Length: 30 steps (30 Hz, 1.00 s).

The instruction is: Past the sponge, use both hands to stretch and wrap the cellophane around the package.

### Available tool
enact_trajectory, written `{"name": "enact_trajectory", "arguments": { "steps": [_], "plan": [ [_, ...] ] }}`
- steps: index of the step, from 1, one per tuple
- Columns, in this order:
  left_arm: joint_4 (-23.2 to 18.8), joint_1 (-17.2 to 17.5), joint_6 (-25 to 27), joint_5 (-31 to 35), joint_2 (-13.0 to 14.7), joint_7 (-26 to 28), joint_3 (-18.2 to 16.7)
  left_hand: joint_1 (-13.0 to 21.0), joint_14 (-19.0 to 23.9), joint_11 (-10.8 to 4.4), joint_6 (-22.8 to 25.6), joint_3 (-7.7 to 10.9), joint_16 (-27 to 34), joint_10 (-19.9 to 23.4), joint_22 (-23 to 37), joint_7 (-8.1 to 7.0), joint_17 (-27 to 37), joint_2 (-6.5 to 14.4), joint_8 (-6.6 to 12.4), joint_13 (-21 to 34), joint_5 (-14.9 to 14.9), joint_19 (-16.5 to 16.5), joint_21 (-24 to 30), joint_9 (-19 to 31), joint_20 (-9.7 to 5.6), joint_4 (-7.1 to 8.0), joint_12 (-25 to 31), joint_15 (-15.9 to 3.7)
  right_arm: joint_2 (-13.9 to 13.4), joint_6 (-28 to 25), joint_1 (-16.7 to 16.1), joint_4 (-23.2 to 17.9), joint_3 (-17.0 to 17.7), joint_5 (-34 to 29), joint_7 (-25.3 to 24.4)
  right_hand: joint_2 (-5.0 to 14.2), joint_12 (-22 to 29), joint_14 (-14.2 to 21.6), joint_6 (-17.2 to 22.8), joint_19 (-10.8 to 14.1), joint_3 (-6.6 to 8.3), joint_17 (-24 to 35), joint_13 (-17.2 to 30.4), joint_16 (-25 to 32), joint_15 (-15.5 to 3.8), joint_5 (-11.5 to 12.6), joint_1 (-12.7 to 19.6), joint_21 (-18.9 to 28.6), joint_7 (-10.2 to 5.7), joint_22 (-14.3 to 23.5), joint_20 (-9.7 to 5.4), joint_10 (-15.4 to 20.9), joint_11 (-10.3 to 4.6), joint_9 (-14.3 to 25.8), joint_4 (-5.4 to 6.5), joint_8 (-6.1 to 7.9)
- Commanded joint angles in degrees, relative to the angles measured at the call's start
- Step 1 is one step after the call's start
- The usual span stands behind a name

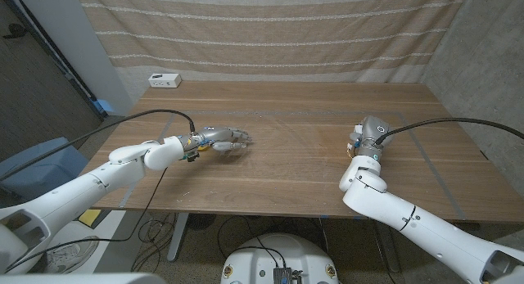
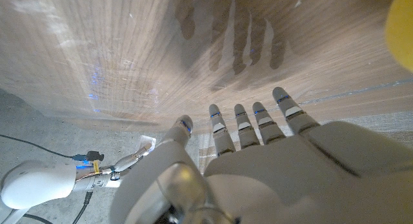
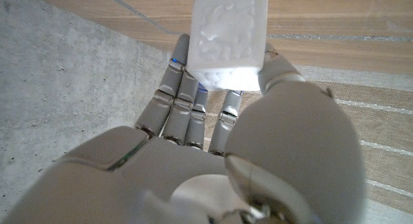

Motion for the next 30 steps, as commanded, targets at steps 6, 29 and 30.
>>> {"name": "enact_trajectory", "arguments": {
  "steps": [6, 29, 30],
  "plan": [
    [-0.41, -0.04, -0.89, 2.49, 0.38, 1.2, 0.32, -0.45, 0.58, -0.15, 4.13, 0.96, 0.08, 2.03, 0.11, 0.61, -0.15, 0.48, 1.34, 0.1, 0.45, 0.04, -0.48, 0.09, 0.4, 0.54, -0.33, -2.93, -6.46, 12.54, 0.34, -5.82, -2.13, -3.56, 11.27, 11.6, 0.18, 7.05, 0.51, -1.69, 0.05, 25.21, 0.76, 0.65, -12.78, 0.15, 12.22, 0.83, -0.2, 0.2, 0.56, 12.8, -8.43, 0.28, 0.41, -0.06],
    [-2.53, 0.05, -1.51, 11.08, 2.64, 2.77, 1.87, -1.69, 1.72, -0.21, 11.88, 2.01, 0.15, 8.5, 0.12, 2.74, -0.12, 0.47, 1.75, 0.05, 0.57, 0.54, -0.94, 0.01, 0.01, 2.0, 0.38, -3.57, -10.18, 26.01, 0.11, -11.61, -1.33, -5.86, 28.97, 11.23, 0.12, 8.37, 1.13, -2.71, -0.27, 26.41, 0.81, 0.35, -12.82, 0.0, 12.9, 2.75, 0.52, 0.35, 1.01, 13.51, -7.68, 0.28, 0.28, -0.39],
    [-2.52, 0.05, -1.57, 11.0, 2.68, 2.6, 1.91, -1.79, 1.89, -0.19, 12.02, 2.04, 0.19, 8.96, 0.12, 3.11, -0.12, 0.43, 1.68, 0.05, 0.57, 0.55, -0.97, 0.01, -0.02, 2.11, 0.46, -3.55, -10.04, 26.72, 0.15, -11.51, -1.36, -5.88, 29.58, 11.25, 0.12, 8.36, 1.15, -2.76, -0.28, 26.42, 0.81, 0.3, -12.81, -0.01, 12.91, 2.8, 0.51, 0.36, 0.99, 13.52, -7.74, 0.28, 0.3, -0.4]
  ]
}}
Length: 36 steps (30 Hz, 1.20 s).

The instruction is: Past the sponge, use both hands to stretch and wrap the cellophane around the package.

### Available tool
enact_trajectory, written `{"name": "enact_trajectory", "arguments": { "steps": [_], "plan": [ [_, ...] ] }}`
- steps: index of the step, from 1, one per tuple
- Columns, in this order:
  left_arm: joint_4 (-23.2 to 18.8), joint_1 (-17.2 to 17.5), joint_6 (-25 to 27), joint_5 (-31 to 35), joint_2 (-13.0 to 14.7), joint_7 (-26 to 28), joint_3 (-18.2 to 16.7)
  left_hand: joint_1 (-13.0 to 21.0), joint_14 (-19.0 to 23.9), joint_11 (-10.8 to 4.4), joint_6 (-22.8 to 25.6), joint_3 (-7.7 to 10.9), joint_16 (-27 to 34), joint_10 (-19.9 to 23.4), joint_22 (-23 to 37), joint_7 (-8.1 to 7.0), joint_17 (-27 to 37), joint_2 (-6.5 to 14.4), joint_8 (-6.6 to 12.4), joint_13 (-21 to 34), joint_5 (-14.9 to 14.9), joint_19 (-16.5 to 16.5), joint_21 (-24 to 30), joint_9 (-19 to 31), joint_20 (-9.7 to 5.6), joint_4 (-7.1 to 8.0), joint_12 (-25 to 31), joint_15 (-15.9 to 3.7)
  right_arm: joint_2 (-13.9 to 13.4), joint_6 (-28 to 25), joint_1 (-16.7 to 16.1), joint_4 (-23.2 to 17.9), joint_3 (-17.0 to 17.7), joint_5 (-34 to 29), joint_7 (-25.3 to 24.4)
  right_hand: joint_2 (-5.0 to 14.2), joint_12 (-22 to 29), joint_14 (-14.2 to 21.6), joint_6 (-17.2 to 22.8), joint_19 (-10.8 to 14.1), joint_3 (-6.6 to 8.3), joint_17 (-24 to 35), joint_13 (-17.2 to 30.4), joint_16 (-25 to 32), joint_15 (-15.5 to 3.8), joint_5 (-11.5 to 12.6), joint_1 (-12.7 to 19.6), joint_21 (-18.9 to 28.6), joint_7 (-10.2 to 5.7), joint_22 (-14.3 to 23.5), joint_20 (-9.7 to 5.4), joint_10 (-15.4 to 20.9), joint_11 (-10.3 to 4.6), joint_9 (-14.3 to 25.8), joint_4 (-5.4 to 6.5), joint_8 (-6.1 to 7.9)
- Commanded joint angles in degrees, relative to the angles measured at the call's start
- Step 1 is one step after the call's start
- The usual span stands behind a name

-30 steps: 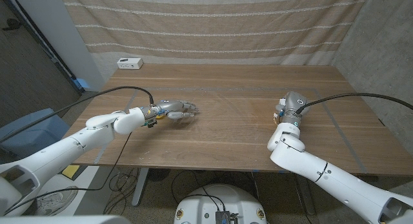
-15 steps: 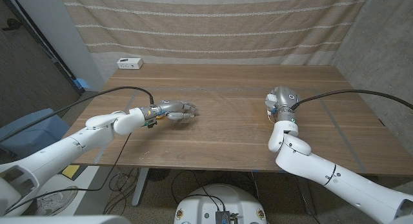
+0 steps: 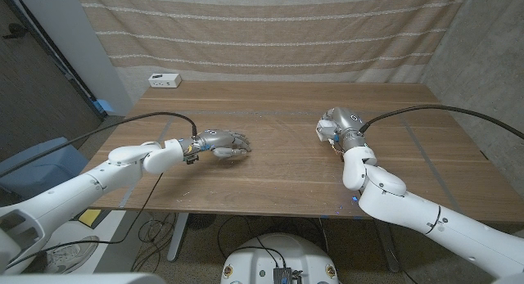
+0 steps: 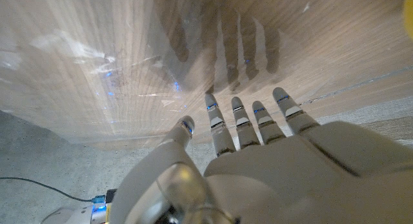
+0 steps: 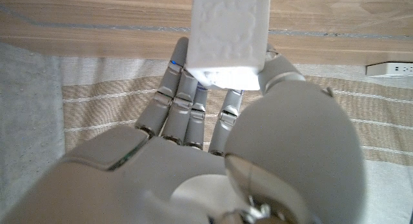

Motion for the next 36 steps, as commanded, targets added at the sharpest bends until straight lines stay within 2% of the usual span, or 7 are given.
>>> {"name": "enact_trajectory", "arguments": {
  "steps": [1, 9, 13, 18, 24, 27, 36],
  "plan": [
    [-0.87, 0.17, 0.35, 2.08, 0.92, -1.05, 0.59, -0.46, 0.93, 0.17, 0.93, 0.18, 0.21, 1.51, 0.12, 0.64, 0.16, 0.27, 0.33, 0.05, 0.35, 0.33, -0.03, 0.22, 0.21, 0.6, 0.43, -3.56, -0.5, 8.3, -0.43, -1.75, 0.44, -0.93, 7.71, 11.87, 0.17, 7.63, 0.4, -0.37, -0.09, 26.35, 0.1, -0.24, -12.89, -0.02, 12.3, 0.65, -0.02, 0.1, -0.19, 11.79, -8.59, 0.3, 0.11, -0.19],
    [-1.4, 0.78, 1.06, 1.73, 1.29, -1.68, 0.41, -0.8, 1.51, 0.18, 1.67, 0.28, 0.28, 2.57, 0.13, 1.26, 0.14, 0.18, 0.19, 0.04, 0.37, 0.57, -0.04, 0.22, 0.21, 1.0, 0.48, -3.8, 0.21, 13.51, -0.08, -0.04, -0.33, -3.63, 10.93, 11.8, -0.27, 7.22, 0.57, -1.47, -0.46, 26.11, 0.06, -1.15, -12.95, 0.03, 12.52, 1.38, -0.81, 0.17, -0.73, 11.29, -9.66, 0.32, 0.18, -0.41],
    [-1.1, 0.79, 0.96, 1.32, 1.26, -2.0, 0.43, -0.94, 1.59, 0.1, 1.7, 0.3, 0.27, 2.68, 0.13, 1.19, 0.14, 0.15, 0.07, 0.03, 0.38, 0.64, -0.05, 0.22, 0.22, 1.15, 0.41, -3.87, 0.73, 15.83, 0.07, 1.12, -0.98, -6.46, 11.38, 11.17, -1.65, 5.7, 2.65, -3.1, -1.52, 24.88, -1.48, -3.98, -13.0, 0.33, 12.04, 2.84, -3.18, -0.01, -1.58, 12.02, -13.78, 0.12, 0.64, -0.14],
    [-0.69, 0.59, 0.66, 1.18, 1.19, -2.06, 0.47, -1.14, 1.59, 0.12, 1.4, 0.3, 0.21, 2.7, 0.14, 1.26, 0.15, 0.08, -0.21, 0.03, 0.38, 0.65, -0.09, 0.22, 0.24, 1.36, 0.26, -3.85, 0.95, 21.46, -0.15, 3.24, -0.77, -8.71, 11.0, 10.37, -2.82, 4.41, 4.14, -4.78, -2.22, 24.74, -2.58, -5.82, -13.03, 0.63, 11.44, 3.39, -4.81, -0.43, -1.93, 12.39, -15.65, -0.23, 0.76, 0.03],
    [-0.48, 0.65, 0.48, 0.5, 1.16, -2.29, 0.37, -1.35, 1.57, 0.14, 1.17, 0.31, 0.15, 2.63, 0.14, 1.42, 0.15, 0.0, -0.45, 0.03, 0.38, 0.71, -0.11, 0.22, 0.31, 1.58, 0.07, -3.79, 1.84, 29.02, 0.31, 7.4, -1.09, -13.22, 9.32, 9.8, -4.06, 1.35, 4.74, -6.68, -2.86, 23.44, -3.92, -9.66, -13.0, 1.02, 10.4, 3.95, -5.61, -1.22, -2.55, 13.46, -16.24, -0.66, 1.13, -0.28],
    [-0.65, 0.89, 0.62, 0.25, 1.32, -2.33, 0.21, -1.45, 1.59, 0.17, 1.09, 0.3, 0.14, 2.68, 0.14, 1.37, 0.16, -0.05, -0.54, 0.03, 0.38, 0.73, -0.13, 0.22, 0.34, 1.68, 0.01, -3.81, 1.96, 32.63, 1.23, 9.16, -1.37, -15.81, 9.79, 9.49, -4.99, -0.13, 5.38, -7.75, -3.13, 22.9, -4.76, -11.82, -13.15, 1.21, 10.13, 4.38, -6.39, -1.75, -3.02, 13.81, -18.05, -0.87, 1.1, -0.41],
    [-1.25, 1.59, 0.86, -0.37, 1.65, -2.23, -0.3, -1.95, 1.68, -0.03, 0.24, 0.19, 0.12, 2.48, 0.16, 1.03, 0.19, -0.25, -1.03, 0.04, 0.41, 0.76, -0.2, 0.23, 0.38, 2.18, -0.35, -3.72, 2.4, 46.92, 4.85, 14.96, -0.83, -18.54, 12.08, 8.72, -6.36, -1.62, 6.33, -9.79, -3.99, 22.24, -6.04, -14.85, -13.31, 1.61, 10.02, 5.04, -7.37, -2.66, -4.29, 14.68, -18.75, -1.05, 0.94, -0.75]
  ]
}}
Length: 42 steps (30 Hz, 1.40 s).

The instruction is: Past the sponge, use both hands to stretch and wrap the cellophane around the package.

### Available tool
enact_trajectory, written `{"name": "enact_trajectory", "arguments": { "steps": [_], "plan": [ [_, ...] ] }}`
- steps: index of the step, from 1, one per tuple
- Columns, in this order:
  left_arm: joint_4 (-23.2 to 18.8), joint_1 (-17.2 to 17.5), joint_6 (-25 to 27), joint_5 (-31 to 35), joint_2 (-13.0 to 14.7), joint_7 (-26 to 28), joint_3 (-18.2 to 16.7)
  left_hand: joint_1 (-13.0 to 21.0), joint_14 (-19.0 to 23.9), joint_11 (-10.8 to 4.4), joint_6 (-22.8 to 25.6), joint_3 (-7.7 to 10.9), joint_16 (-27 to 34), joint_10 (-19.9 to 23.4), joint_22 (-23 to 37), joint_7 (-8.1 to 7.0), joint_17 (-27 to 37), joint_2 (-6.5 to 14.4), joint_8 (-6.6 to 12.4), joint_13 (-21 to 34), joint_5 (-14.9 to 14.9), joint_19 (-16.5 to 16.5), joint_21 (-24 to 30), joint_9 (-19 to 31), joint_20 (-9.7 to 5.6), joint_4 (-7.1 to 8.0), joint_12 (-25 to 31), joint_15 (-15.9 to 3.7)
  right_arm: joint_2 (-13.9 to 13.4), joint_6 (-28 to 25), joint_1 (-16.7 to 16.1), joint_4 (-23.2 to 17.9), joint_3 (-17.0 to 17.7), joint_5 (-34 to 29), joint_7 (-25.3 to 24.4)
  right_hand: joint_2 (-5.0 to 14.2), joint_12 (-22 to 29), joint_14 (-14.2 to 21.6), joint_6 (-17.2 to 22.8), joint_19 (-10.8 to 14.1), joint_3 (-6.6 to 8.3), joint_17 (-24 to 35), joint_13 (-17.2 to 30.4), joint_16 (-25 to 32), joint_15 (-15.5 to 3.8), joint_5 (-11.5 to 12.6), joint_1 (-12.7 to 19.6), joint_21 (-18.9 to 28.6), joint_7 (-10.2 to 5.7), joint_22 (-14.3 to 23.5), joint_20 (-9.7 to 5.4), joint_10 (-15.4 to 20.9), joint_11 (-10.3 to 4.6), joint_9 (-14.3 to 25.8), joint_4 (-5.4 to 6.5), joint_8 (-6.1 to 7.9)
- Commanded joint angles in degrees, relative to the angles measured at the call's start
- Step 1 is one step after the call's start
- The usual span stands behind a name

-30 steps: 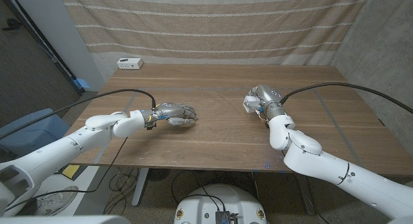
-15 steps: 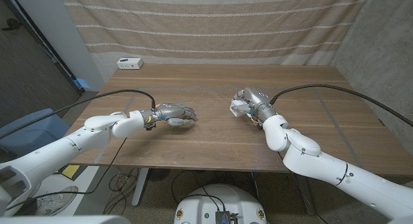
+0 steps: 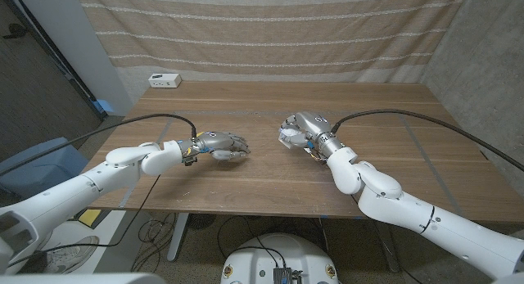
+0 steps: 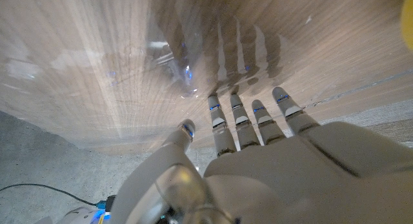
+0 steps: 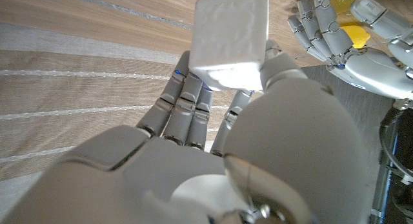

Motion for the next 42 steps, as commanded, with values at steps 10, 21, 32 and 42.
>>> {"name": "enact_trajectory", "arguments": {
  "steps": [10, 21, 32, 42],
  "plan": [
    [-0.96, 1.58, 0.83, -2.68, 0.41, -1.17, -1.04, -1.18, 0.52, -0.26, -0.53, -0.04, 0.1, 0.4, 0.16, -0.25, 0.19, 0.04, -0.2, 0.04, 0.46, 0.38, -0.23, 0.37, 0.25, 0.89, -0.44, -3.96, 3.1, 20.73, 5.93, 11.94, 0.86, -2.18, 12.11, 8.78, -1.41, 0.15, 0.74, -1.64, -1.01, -0.72, -1.13, -3.05, -8.67, 0.73, 9.4, 1.34, -0.54, -0.8, -4.32, 13.83, -13.26, 0.02, 0.14, -0.64],
    [-1.71, 2.09, 1.74, -2.92, 0.51, -1.68, -1.36, -1.54, 0.59, -0.33, -0.48, -0.07, 0.06, 0.41, 0.16, -0.09, 0.16, -0.13, -0.22, 0.05, 0.52, 0.43, -0.31, 0.37, 0.25, 1.25, -0.7, -3.93, 4.64, 16.63, 6.59, 14.62, 0.67, -4.49, 15.39, 9.58, -2.38, 0.33, -1.21, -2.11, -1.63, -1.04, -0.89, -5.9, -8.79, 1.13, 11.01, 3.5, 1.98, -2.25, -2.4, 14.18, -10.42, 0.09, -0.42, -2.56],
    [-1.68, 2.01, 2.04, -2.88, 0.22, -1.64, -1.37, -1.72, 0.61, -0.08, -0.3, -0.01, 0.0, 0.54, 0.15, -0.01, 0.13, -0.21, -0.19, 0.06, 0.59, 0.51, -0.36, 0.37, 0.29, 1.44, -0.86, -3.96, 5.27, 12.17, 7.67, 14.1, -0.46, -4.91, 22.55, 10.46, -2.63, -1.45, -1.02, -2.55, -1.33, -1.35, 0.51, -8.49, -8.56, 1.28, 12.92, 4.88, 2.79, -3.41, -0.22, 12.71, -7.58, 0.33, -0.86, -3.1],
    [-0.94, 1.41, 1.81, -2.59, -0.08, -1.62, -1.08, -1.87, 0.57, 0.1, -0.15, 0.1, -0.07, 0.18, 0.15, -0.08, 0.11, -0.19, -0.17, 0.07, 0.67, 0.51, -0.45, 0.38, 0.32, 1.63, -1.19, -3.63, 4.65, 8.64, 9.83, 12.32, -1.38, -3.88, 31.47, 6.79, -12.15, -9.34, -18.54, -7.35, -4.49, -11.2, -2.1, -20.18, -4.97, 1.34, 4.35, 4.7, 2.03, -6.72, 4.17, -3.19, -4.66, -0.32, 2.25, -9.53]
  ]
}}
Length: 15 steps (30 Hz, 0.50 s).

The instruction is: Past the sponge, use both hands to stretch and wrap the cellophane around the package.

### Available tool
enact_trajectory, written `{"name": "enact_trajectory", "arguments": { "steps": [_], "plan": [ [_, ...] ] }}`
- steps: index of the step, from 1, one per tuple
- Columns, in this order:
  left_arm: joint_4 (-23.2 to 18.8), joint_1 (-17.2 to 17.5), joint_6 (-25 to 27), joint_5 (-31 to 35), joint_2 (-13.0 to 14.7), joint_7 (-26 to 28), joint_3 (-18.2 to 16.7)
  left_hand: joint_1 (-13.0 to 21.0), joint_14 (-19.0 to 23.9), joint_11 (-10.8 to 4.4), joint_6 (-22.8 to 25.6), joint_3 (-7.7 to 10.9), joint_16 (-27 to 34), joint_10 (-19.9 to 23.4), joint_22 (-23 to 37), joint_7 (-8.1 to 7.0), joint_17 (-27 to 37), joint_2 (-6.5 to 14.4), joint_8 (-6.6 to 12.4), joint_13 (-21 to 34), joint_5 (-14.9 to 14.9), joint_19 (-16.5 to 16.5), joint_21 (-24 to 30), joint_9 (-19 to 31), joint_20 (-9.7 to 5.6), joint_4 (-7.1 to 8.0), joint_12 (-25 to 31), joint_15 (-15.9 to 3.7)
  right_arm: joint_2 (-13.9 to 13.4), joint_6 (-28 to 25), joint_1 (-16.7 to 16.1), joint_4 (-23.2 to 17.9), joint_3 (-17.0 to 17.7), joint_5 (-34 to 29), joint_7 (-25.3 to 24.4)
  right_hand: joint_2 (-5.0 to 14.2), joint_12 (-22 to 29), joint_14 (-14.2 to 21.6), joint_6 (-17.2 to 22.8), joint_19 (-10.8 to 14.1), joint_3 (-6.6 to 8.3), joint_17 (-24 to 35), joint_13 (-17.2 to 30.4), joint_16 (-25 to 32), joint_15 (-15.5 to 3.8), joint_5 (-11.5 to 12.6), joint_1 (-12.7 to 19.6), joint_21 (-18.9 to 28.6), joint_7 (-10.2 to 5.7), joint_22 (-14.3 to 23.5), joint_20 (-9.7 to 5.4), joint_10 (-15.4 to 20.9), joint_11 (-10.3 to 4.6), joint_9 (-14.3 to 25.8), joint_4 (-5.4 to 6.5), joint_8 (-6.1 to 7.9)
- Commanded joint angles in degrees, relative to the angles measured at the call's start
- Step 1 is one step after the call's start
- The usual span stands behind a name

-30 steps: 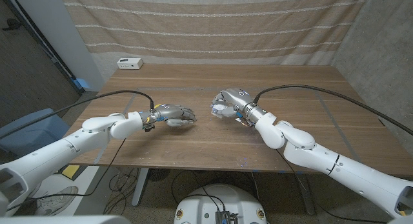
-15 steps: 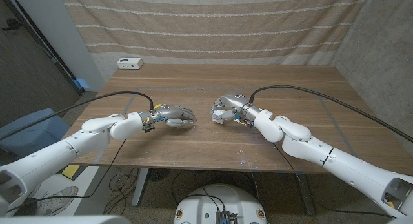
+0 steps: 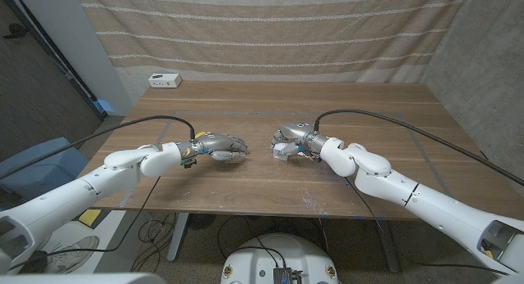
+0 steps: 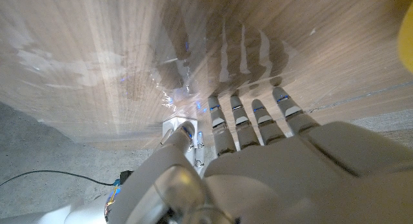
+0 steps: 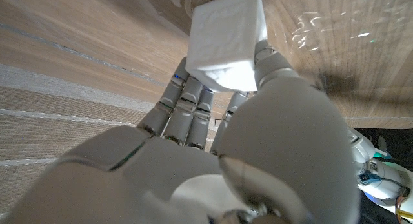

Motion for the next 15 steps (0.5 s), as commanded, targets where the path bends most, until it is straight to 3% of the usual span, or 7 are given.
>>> {"name": "enact_trajectory", "arguments": {
  "steps": [1, 3, 4, 8, 15],
  "plan": [
    [0.77, -0.61, -0.14, 0.22, -0.42, -0.01, 0.27, -0.62, 0.33, 0.28, 0.27, 0.05, -0.08, 0.1, 0.15, 0.27, 0.1, 0.15, 0.33, 0.06, 0.44, 0.28, -0.08, 0.32, 0.1, 0.36, -0.23, -3.78, -0.37, -4.6, 2.08, -1.57, -1.03, 0.95, 10.04, 4.22, -6.18, -4.95, -11.27, -3.17, -1.7, -4.68, -1.4, -5.66, -4.07, 0.87, 0.3, -0.68, -0.33, -0.97, 2.38, -6.47, -3.39, -0.07, 1.57, -1.94],
    [1.01, -0.81, -0.26, 0.3, -0.56, 0.02, 0.39, -0.68, 0.19, 0.3, 0.11, 0.06, -0.14, 0.06, 0.15, 0.16, 0.1, 0.14, 0.25, 0.06, 0.46, 0.27, -0.11, 0.32, 0.13, 0.43, -0.29, -3.68, -0.58, -4.97, 2.09, -2.03, -0.92, 1.05, 10.32, 3.12, -7.8, -6.81, -16.33, -3.7, -2.37, -5.77, -1.6, -6.95, -3.63, 1.45, -1.15, -1.17, -0.72, -1.06, 3.15, -9.56, -2.6, -0.1, 1.66, -2.15],
    [1.12, -0.92, -0.31, 0.39, -0.62, 0.04, 0.46, -0.7, 0.17, 0.36, 0.1, 0.07, -0.15, 0.03, 0.15, 0.17, 0.1, 0.13, 0.25, 0.06, 0.47, 0.28, -0.12, 0.32, 0.13, 0.45, -0.32, -3.65, -0.68, -5.38, 2.09, -2.38, -0.89, 0.91, 10.51, 2.58, -8.5, -8.08, -18.48, -4.54, -2.84, -6.31, -1.69, -7.64, -3.33, 1.9, -2.2, -1.71, -0.66, -1.09, 3.54, -11.19, -3.02, -0.12, 1.89, -2.02],
    [1.65, -1.36, -0.53, 0.55, -0.91, 0.0, 0.75, -0.78, 0.06, 0.4, 0.02, 0.11, -0.19, -0.1, 0.15, 0.2, 0.1, 0.14, 0.21, 0.07, 0.5, 0.26, -0.16, 0.33, 0.14, 0.55, -0.44, -3.67, -1.01, -6.43, 1.97, -3.28, -0.54, 1.19, 10.91, 0.9, -9.98, -12.36, -26.09, -6.49, -5.32, -7.48, -1.84, -8.83, -2.33, 3.44, -7.23, -3.46, -0.92, -1.12, 4.9, -17.88, -2.3, -0.17, 3.65, -1.92],
    [2.07, -1.74, -0.66, 0.64, -1.05, 0.0, 1.03, -0.88, -0.12, 0.39, -0.22, 0.2, -0.24, -0.32, 0.15, -0.1, 0.1, 0.16, 0.12, 0.08, 0.56, 0.23, -0.24, 0.33, 0.16, 0.69, -0.63, -3.68, -1.71, -7.75, 1.96, -4.84, 0.01, 1.52, 11.72, -1.25, -10.12, -16.71, -32.86, -8.95, -8.65, -8.04, -1.88, -9.02, -0.97, 4.78, -12.3, -5.61, -0.27, -1.09, 5.87, -23.49, -1.79, -0.18, 5.45, -1.87]
  ]
}}
